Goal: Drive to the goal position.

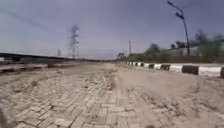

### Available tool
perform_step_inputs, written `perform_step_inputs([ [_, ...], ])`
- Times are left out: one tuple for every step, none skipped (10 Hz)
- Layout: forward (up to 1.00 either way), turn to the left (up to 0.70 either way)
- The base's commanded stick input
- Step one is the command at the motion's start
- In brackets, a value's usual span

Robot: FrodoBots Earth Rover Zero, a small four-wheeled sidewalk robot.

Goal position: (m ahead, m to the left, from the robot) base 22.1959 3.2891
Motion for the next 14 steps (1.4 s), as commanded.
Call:
perform_step_inputs([
  [1.00, 0.00],
  [1.00, 0.00],
  [1.00, 0.00],
  [1.00, 0.00],
  [1.00, 0.00],
  [1.00, 0.00],
  [1.00, 0.00],
  [1.00, 0.00],
  [1.00, 0.00],
  [1.00, 0.00],
  [1.00, 0.00],
  [1.00, 0.00],
  [1.00, 0.00],
  [1.00, 0.00],
])
